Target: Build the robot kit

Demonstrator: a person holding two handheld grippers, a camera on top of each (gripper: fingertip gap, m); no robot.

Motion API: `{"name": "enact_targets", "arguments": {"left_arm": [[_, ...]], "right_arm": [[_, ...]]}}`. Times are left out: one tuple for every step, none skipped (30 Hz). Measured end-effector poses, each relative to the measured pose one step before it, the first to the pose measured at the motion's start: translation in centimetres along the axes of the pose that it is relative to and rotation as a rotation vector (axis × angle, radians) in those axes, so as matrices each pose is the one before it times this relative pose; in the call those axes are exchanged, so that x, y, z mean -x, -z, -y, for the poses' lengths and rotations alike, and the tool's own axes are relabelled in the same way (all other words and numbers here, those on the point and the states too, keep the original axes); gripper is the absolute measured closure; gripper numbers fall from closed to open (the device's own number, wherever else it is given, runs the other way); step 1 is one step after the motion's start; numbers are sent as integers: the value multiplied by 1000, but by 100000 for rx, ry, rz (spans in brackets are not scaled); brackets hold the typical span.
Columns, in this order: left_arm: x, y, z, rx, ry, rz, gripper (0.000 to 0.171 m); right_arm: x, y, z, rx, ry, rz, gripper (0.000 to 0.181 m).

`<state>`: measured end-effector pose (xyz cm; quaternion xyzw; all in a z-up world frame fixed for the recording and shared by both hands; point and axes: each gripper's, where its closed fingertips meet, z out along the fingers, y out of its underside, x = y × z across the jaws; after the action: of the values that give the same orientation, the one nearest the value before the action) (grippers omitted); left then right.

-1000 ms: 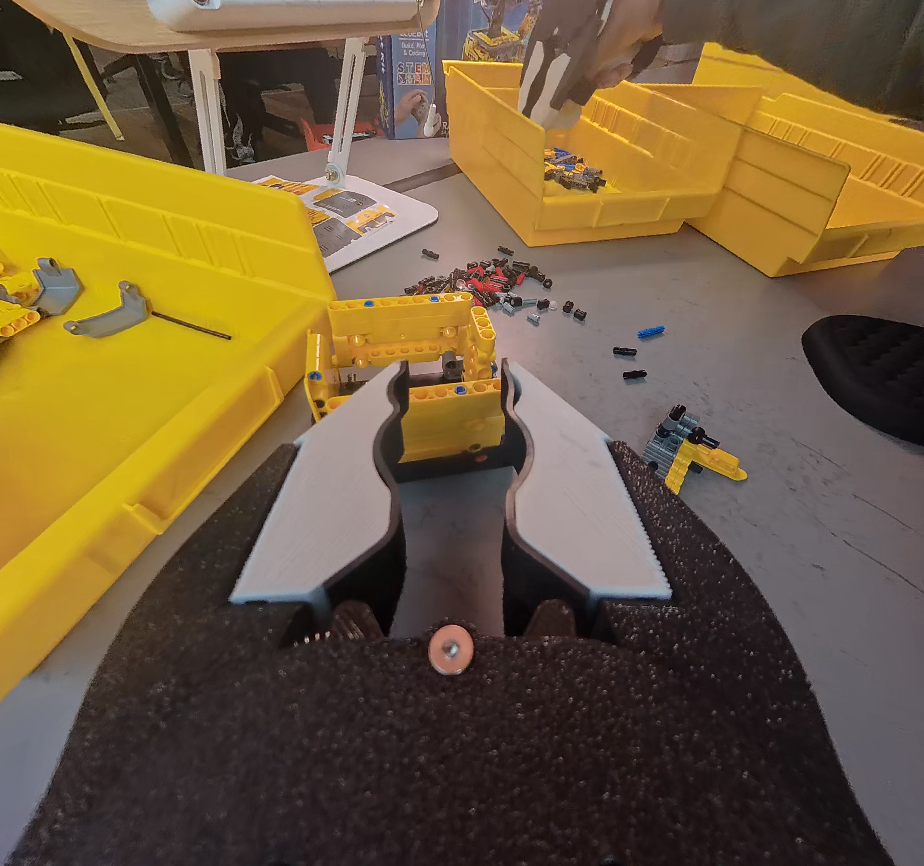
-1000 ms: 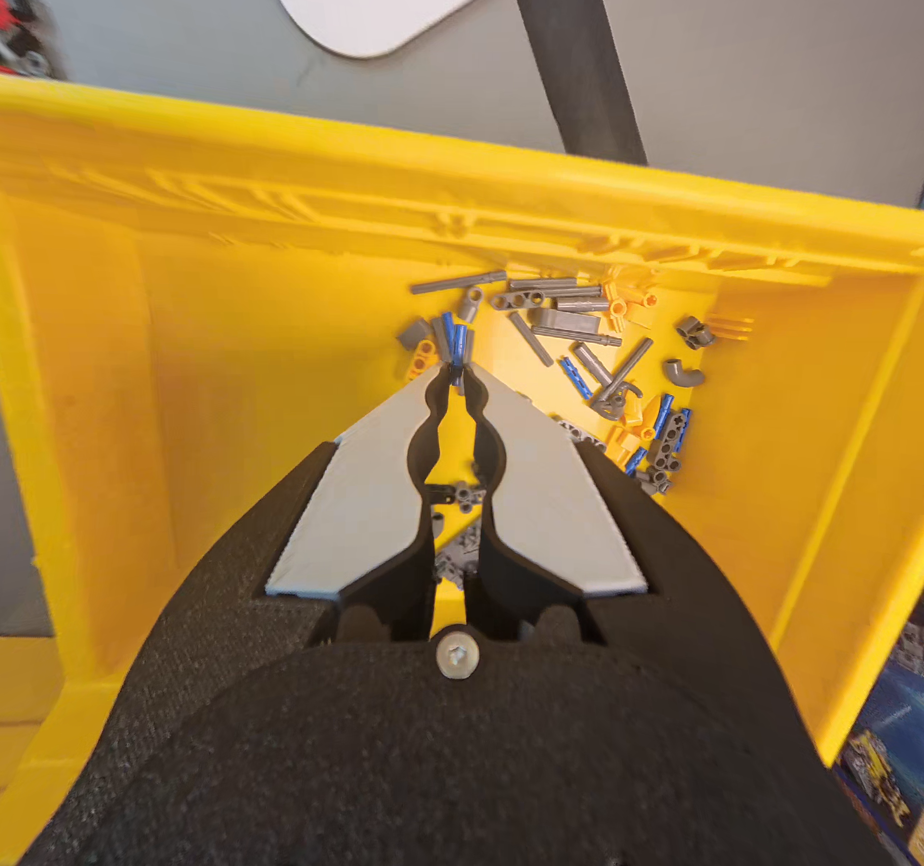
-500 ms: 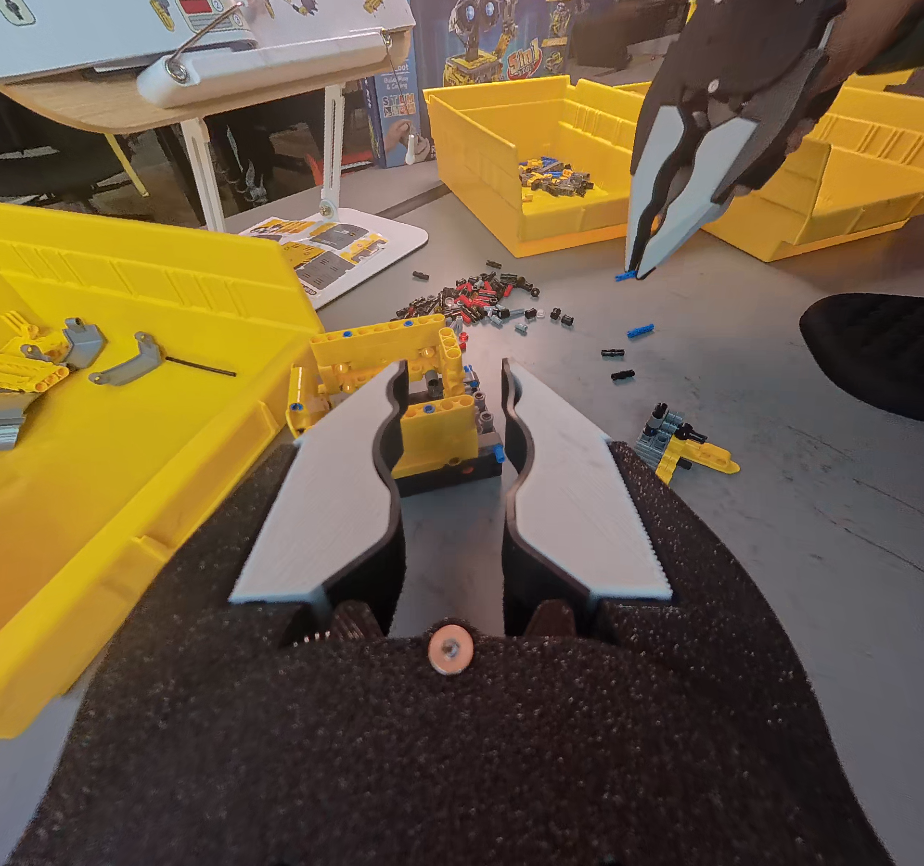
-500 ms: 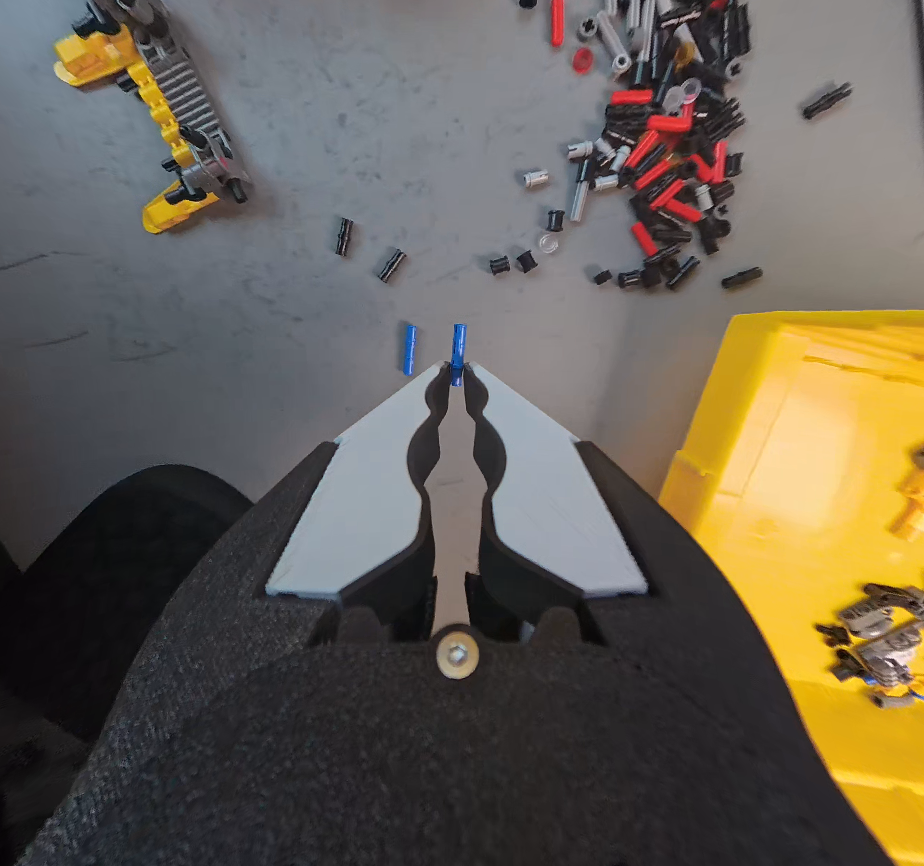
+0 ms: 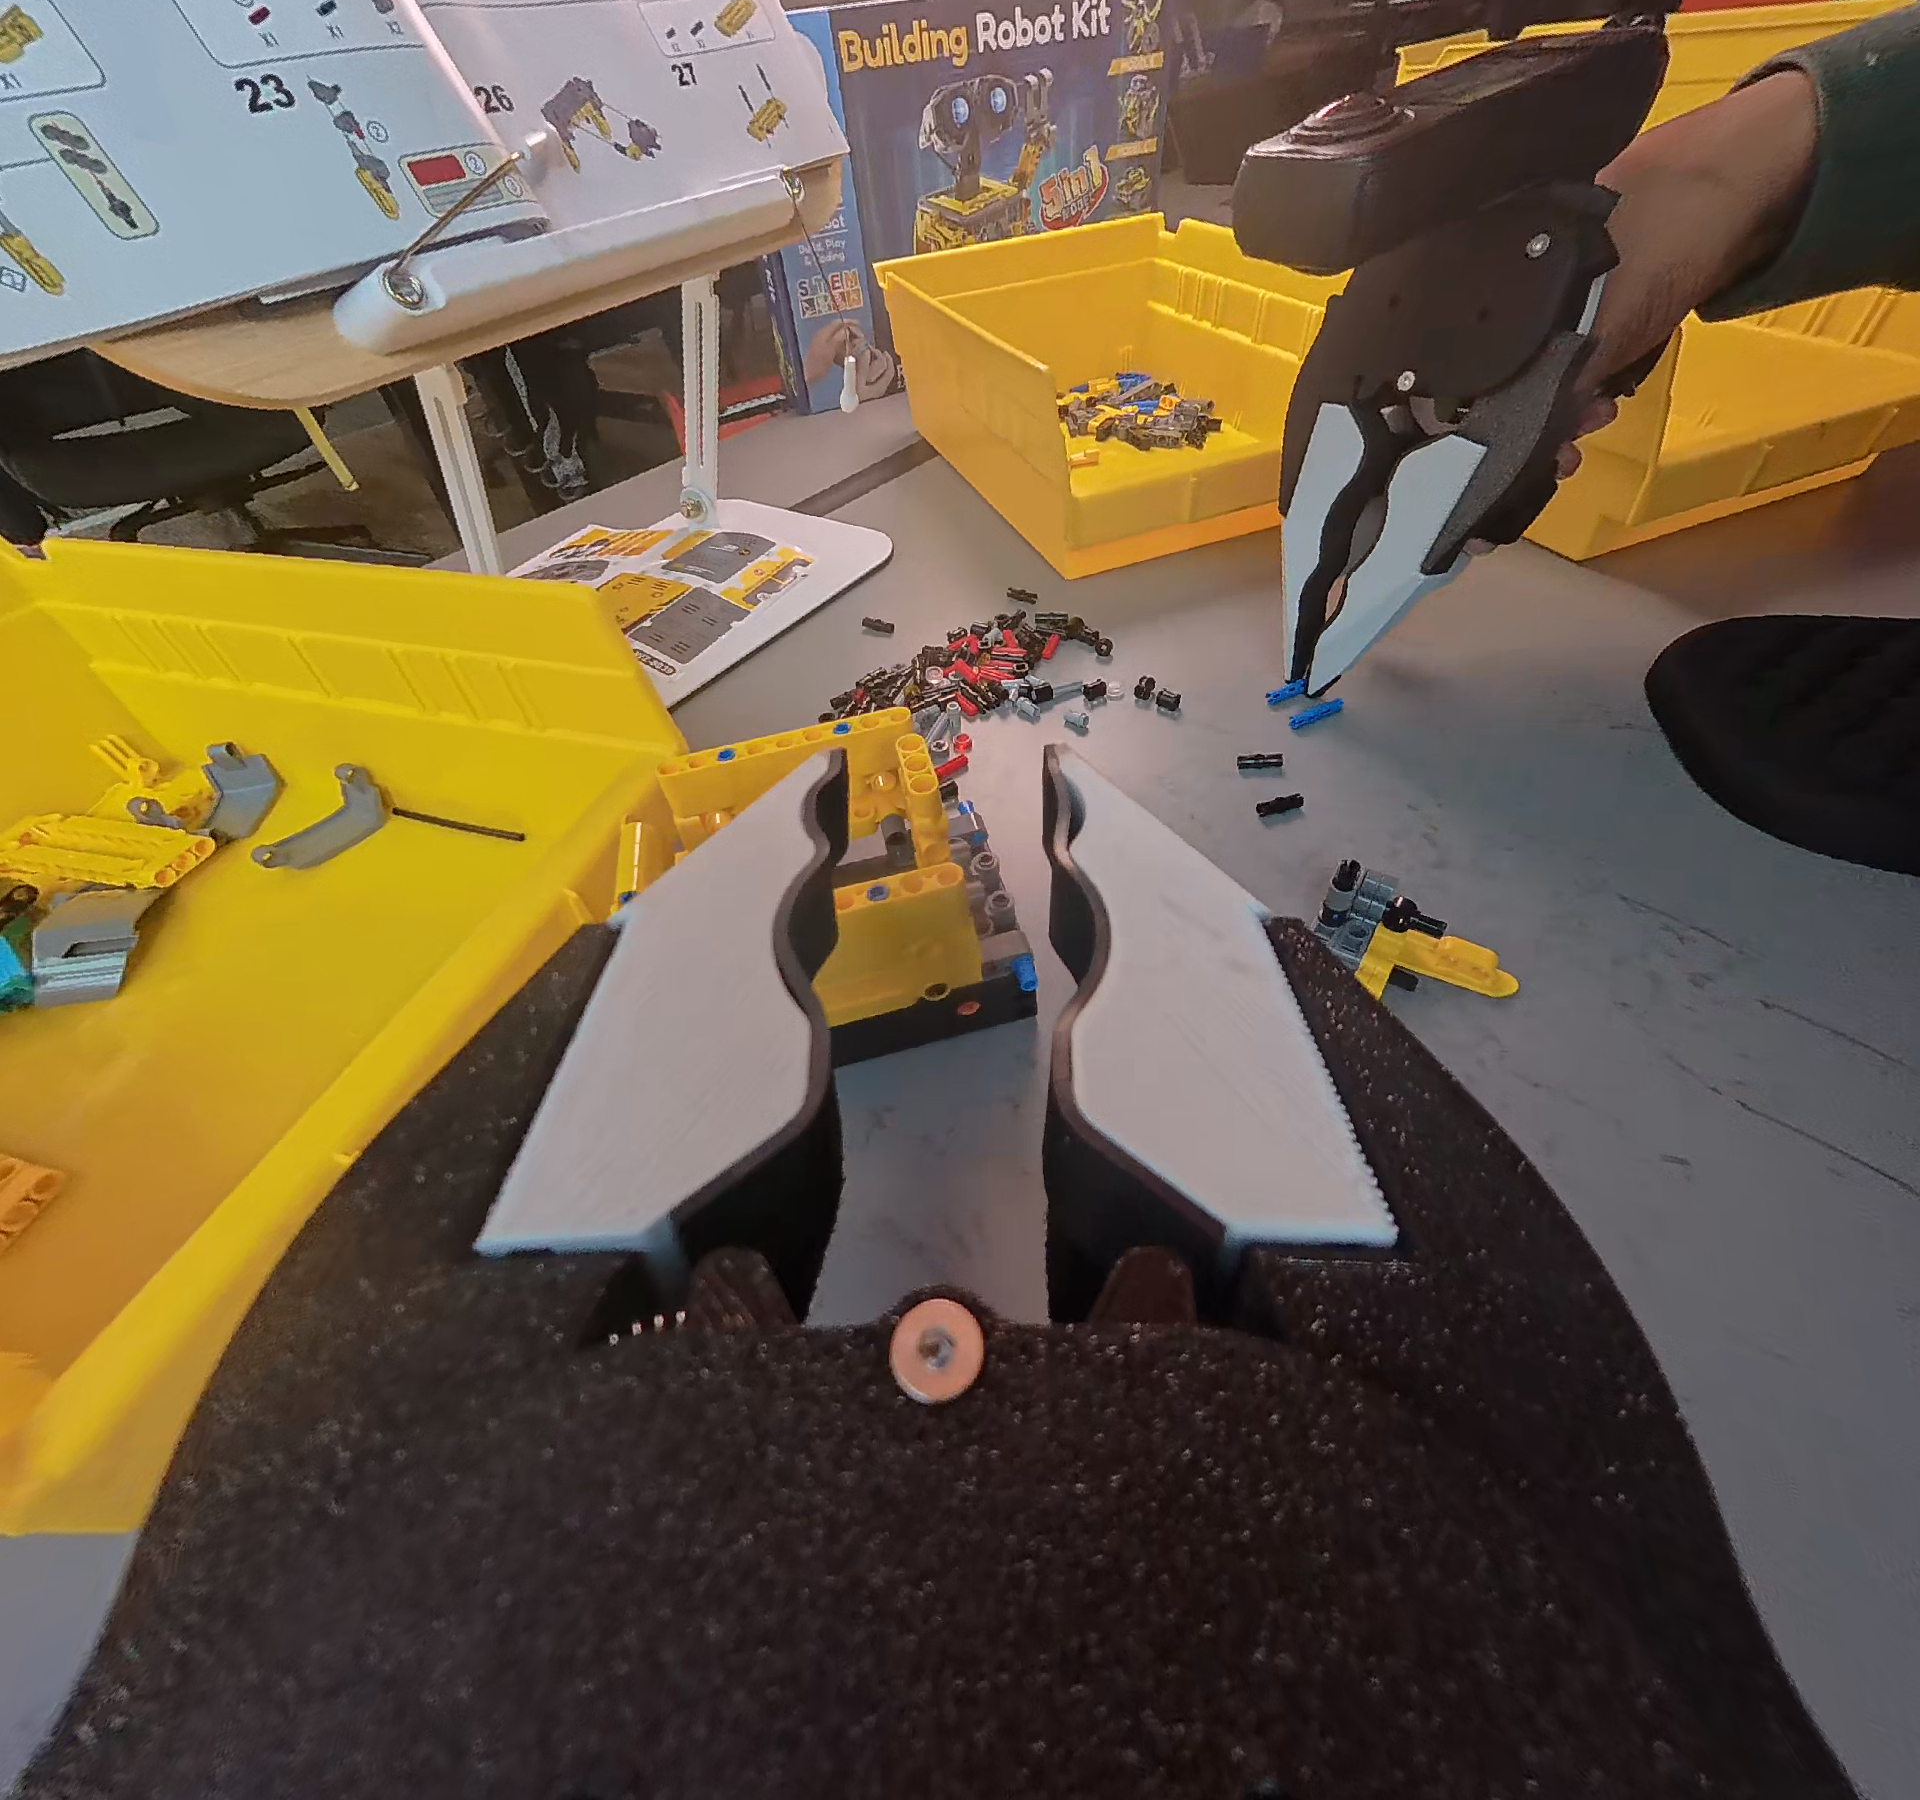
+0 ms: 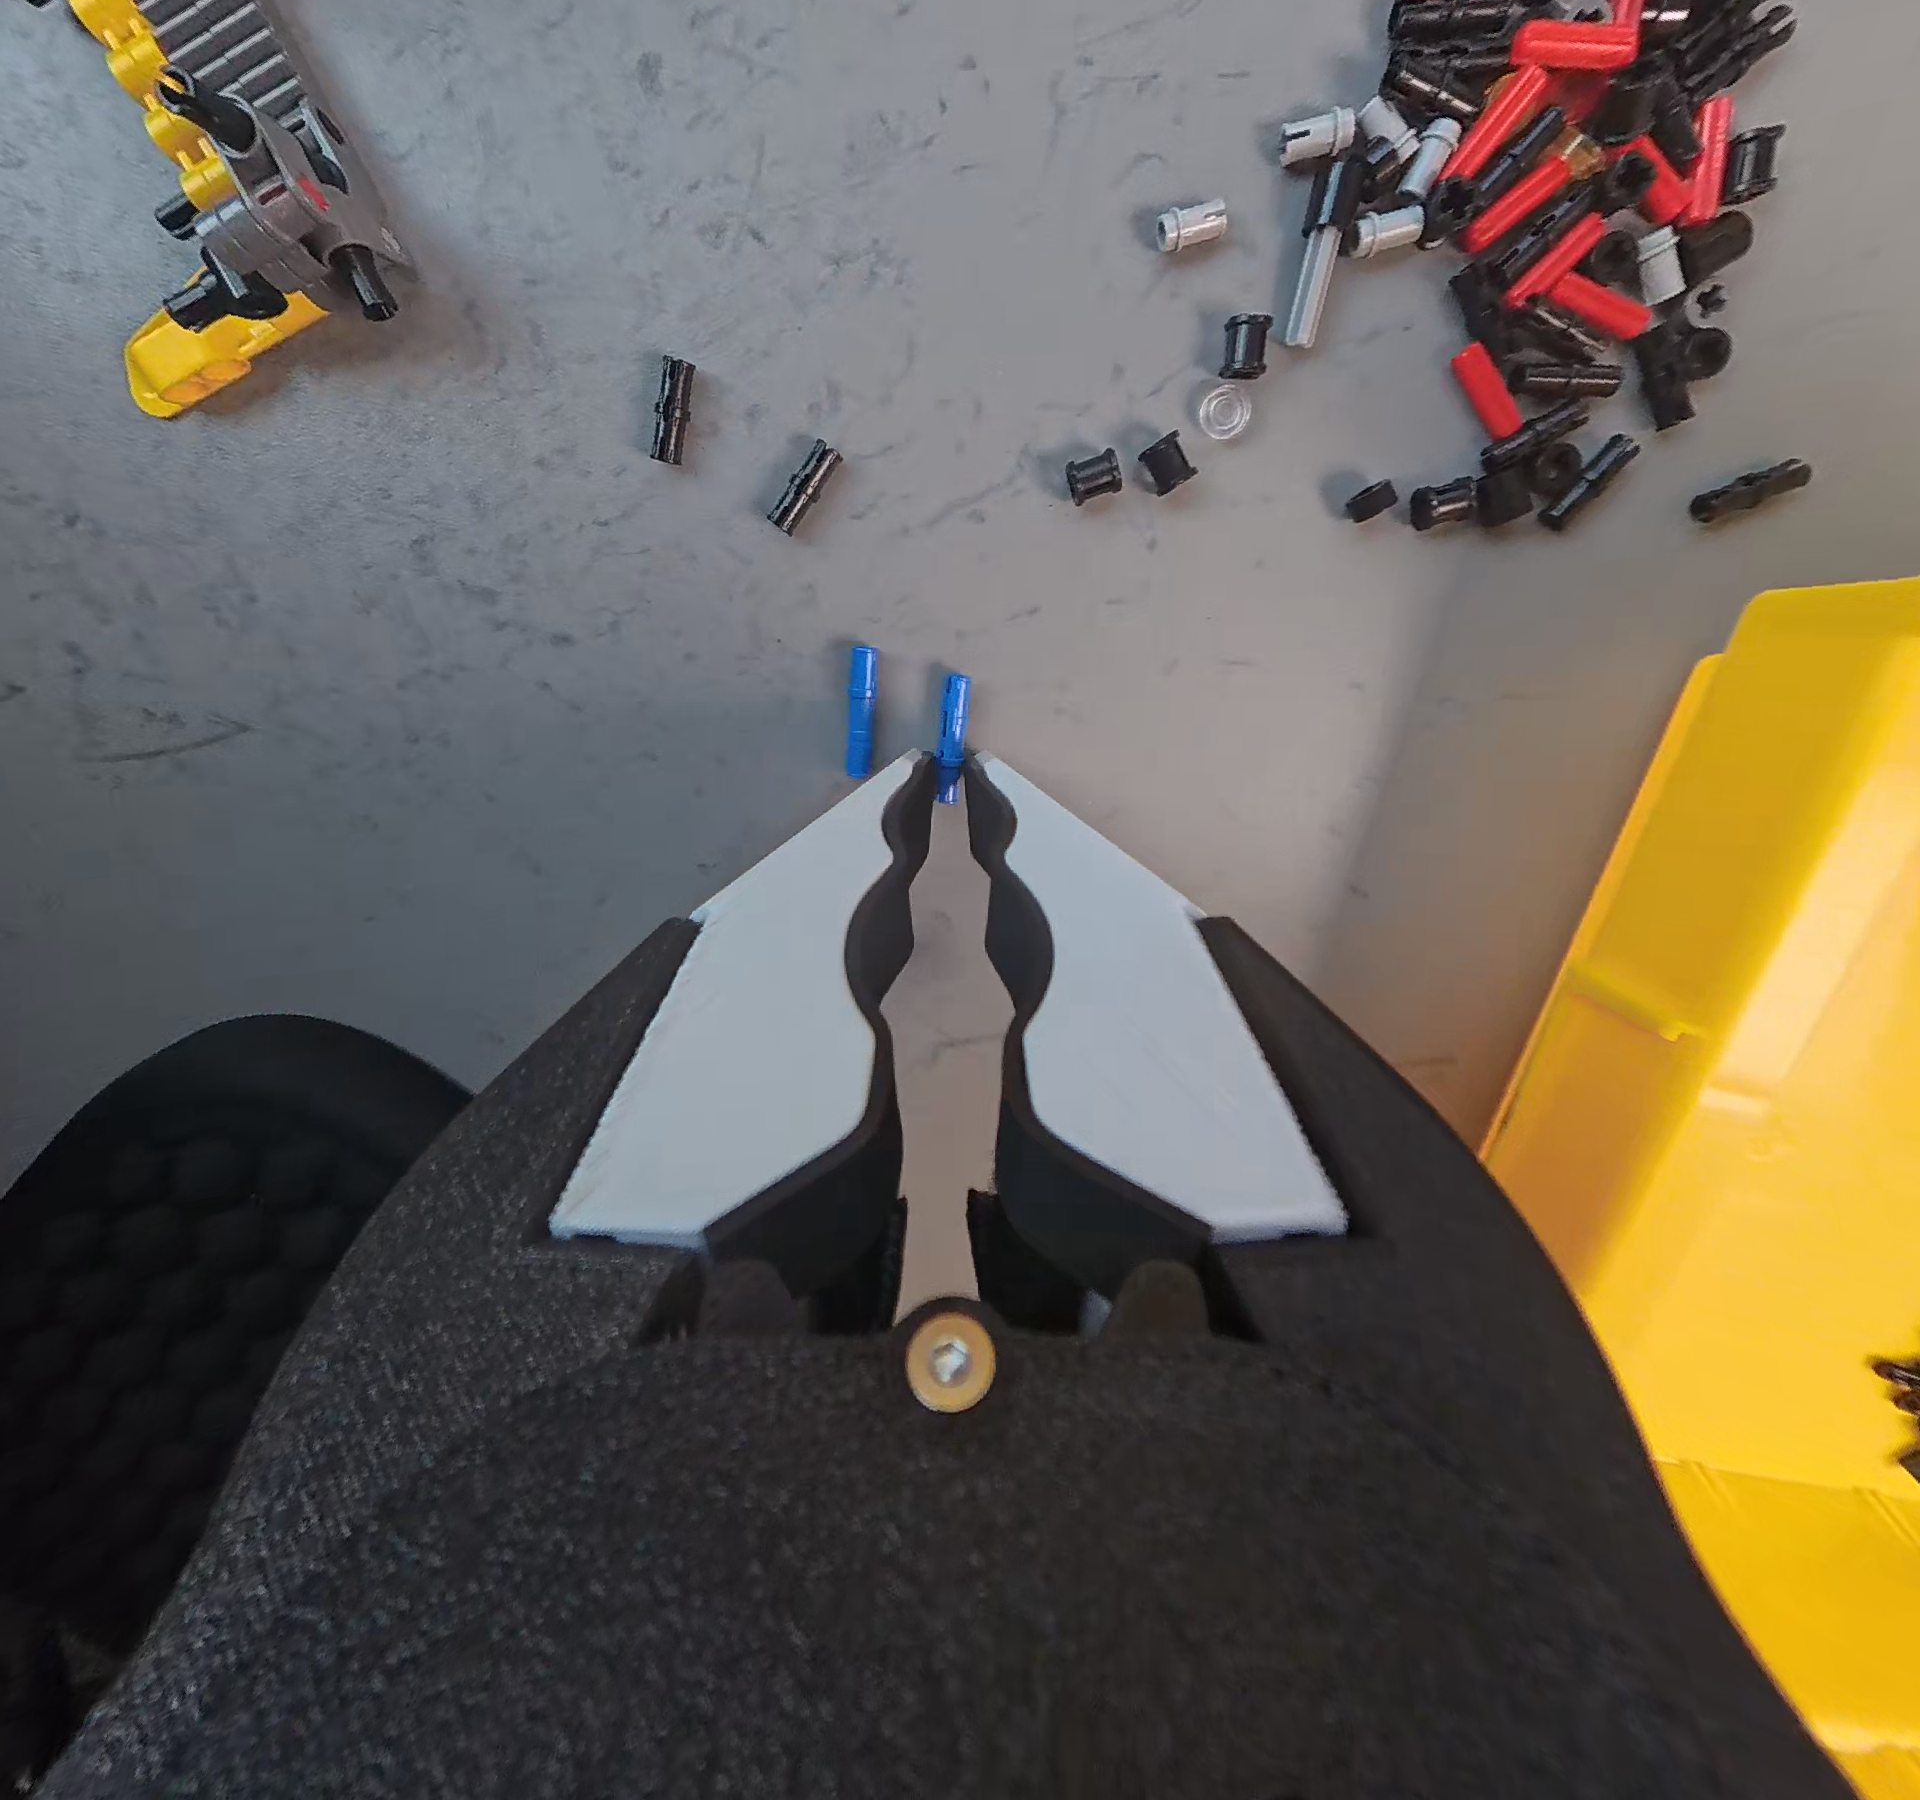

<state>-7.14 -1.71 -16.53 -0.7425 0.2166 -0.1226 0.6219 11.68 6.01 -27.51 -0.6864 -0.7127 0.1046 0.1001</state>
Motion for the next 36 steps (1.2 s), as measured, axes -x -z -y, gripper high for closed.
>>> {"name": "enact_targets", "arguments": {"left_arm": [[-26,-16,-13,58,-13,-92,135],[-12,-10,-18,80,1,-51,135],[1,-25,-40,104,41,-53,135],[1,-23,-43,128,53,-50,135],[7,-22,-45,145,48,-13,135],[15,-32,-56,160,38,15,135],[17,-30,-73,212,44,34,135],[13,-40,-83,227,76,-4,135],[20,-41,-76,242,115,-33,135],[10,-48,-82,230,108,-45,135],[8,-41,-80,210,94,-28,135],[3,-44,-81,231,51,-24,135],[-3,-48,-82,247,37,-15,135],[-3,-45,-81,228,58,-66,135],[-10,-32,-55,161,148,-112,135],[-2,-31,-35,78,189,-103,135],[-10,-21,-32,46,110,-66,135],[7,-15,-16,68,12,-8,135],[-7,-4,-13,33,-26,4,135],[-9,-8,-6,-17,-18,-9,135],[0,6,17,-63,-16,17,135],[-3,-3,6,-44,0,-23,135],[-17,3,2,-17,5,-20,135],[-1,0,0,0,-33,-27,135],[-3,-6,4,-19,-31,25,135],[7,-4,8,-60,-14,42,135],[-4,1,-2,17,20,-18,135],[11,-3,-16,47,24,-1,135],[0,-11,-23,35,21,-11,135],[7,-9,-11,22,28,32,135],[3,-16,-13,47,44,-23,135],[-2,-16,-27,79,51,-50,135],[-4,-19,-28,99,-2,-28,135],[-4,-11,-29,92,-34,-9,135],[-1,-11,-14,58,-34,8,135],[10,-2,-11,6,-16,72,135]], "right_arm": [[-69,-2,18,-245,72,-533,175],[-127,14,10,-164,164,-834,172],[-112,24,8,-193,305,-726,170],[-88,9,11,-308,215,-528,168],[-78,8,15,-337,168,-483,167],[-100,14,0,-296,214,-617,165],[-58,26,48,-495,441,-408,161],[-22,43,127,-941,292,-280,153],[-94,72,166,-988,313,-762,144],[-129,122,250,-1502,843,-1071,135],[-328,200,396,-2260,582,-2538,120],[-328,249,472,-2471,967,-2446,105],[-279,309,468,-2360,896,-2081,93],[-300,316,449,-2170,658,-2063,83],[-242,342,489,-2515,657,-1535,76],[-329,336,494,-2750,106,-2095,70],[-370,285,410,-2282,-119,-2320,60],[-227,247,240,-1381,207,-1245,53],[-262,191,128,-798,42,-1342,47],[-292,160,91,-812,-85,-1464,45],[-403,152,75,-939,-538,-1973,44],[-193,140,3,-552,-348,-650,45],[-233,107,-124,226,-611,-786,47],[-385,144,3,-584,-795,-1763,50],[-298,199,127,-1477,-1085,-1098,57],[-197,178,86,-890,-1368,-285,59],[-171,182,-45,207,-519,-260,62],[-206,226,67,-367,-314,-505,65],[-296,310,218,-1287,-400,-853,70],[-355,342,182,-820,-407,-635,74],[-469,368,156,-578,-188,-850,77],[-624,370,125,-373,-280,-1249,82],[-699,390,181,-1022,-54,-1188,89],[-846,360,143,-1002,-370,-1614,95],[-827,289,-7,-257,-507,-1218,97],[-900,209,-114,98,-667,-1398,99]]}}
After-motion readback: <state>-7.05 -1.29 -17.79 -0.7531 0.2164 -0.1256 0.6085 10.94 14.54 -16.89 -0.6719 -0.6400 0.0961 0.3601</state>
